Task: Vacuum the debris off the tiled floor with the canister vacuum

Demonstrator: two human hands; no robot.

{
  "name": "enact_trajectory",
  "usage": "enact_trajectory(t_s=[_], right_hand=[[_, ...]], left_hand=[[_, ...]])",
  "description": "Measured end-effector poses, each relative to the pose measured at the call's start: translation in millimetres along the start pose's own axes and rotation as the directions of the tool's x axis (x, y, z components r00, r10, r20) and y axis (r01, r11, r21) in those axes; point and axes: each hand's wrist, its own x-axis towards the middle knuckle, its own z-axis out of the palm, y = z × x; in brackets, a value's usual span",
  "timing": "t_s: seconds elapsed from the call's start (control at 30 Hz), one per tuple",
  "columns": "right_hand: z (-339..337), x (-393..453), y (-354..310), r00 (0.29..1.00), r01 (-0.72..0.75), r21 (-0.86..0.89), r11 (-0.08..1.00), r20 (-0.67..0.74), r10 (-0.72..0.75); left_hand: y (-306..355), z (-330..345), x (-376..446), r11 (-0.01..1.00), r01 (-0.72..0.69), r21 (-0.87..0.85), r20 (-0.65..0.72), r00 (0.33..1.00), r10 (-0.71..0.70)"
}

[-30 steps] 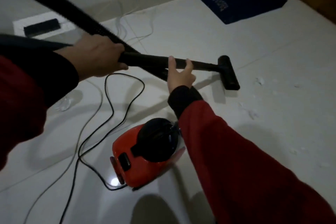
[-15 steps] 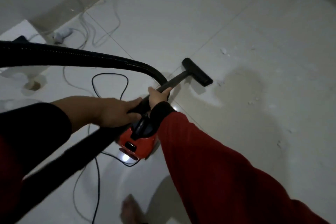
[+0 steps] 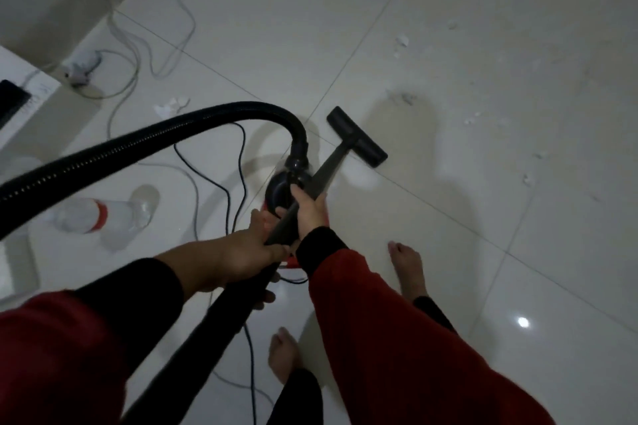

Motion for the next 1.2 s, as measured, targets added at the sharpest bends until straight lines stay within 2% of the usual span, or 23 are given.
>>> enact_trajectory(t_s=[0.1,0.23,0.3,0.4,0.53,0.63,0.77,0.87,1.0,1.2], right_hand=[[-1.1,-0.6,17.4,0.998,0.034,0.005,0.999,-0.049,-0.033],[3.7,12.5,9.1,0.989,0.017,-0.112,0.994,-0.144,-0.033],[2.7,17.5,-1.0,0.986,0.036,-0.160,0.986,-0.154,-0.061],[4.2,19.2,-3.7,0.983,0.119,-0.178,0.977,-0.115,-0.141],[3.4,17.9,14.8,0.978,0.198,-0.202,0.959,-0.028,-0.208],[0.0,16.4,20.9,0.979,0.188,-0.260,0.947,-0.022,-0.201],[2.2,23.7,17.3,0.979,0.147,-0.331,0.932,-0.087,-0.185],[0.0,26.0,4.8,0.977,0.146,-0.284,0.948,-0.106,-0.182],[-0.5,18.9,0.5,0.980,0.178,-0.086,0.980,-0.075,-0.184],[-3.2,27.4,-46.8,0.972,0.190,-0.067,0.980,-0.126,-0.197]], left_hand=[[-12.8,-1.1,3.1,0.996,-0.022,-0.085,0.001,1.000,0.022],[-24.1,-7.5,-2.0,0.996,-0.015,-0.083,0.165,0.986,0.029],[-29.9,-10.3,0.5,0.995,-0.041,-0.089,0.198,0.979,0.058],[-35.1,-12.5,14.3,0.979,-0.132,-0.157,0.137,0.979,0.154],[-39.4,-14.1,28.2,0.967,-0.177,-0.184,0.091,0.976,0.196],[-44.6,-14.0,30.8,0.967,-0.190,-0.171,0.101,0.973,0.209],[-49.2,-12.0,24.0,0.971,-0.202,-0.130,0.137,0.966,0.220],[-53.7,-11.7,17.8,0.977,-0.167,-0.130,0.177,0.966,0.188],[-42.0,-13.4,25.9,0.956,-0.205,-0.210,0.131,0.963,0.235],[4.4,-5.7,30.8,0.895,-0.237,-0.377,0.129,0.944,0.304]])
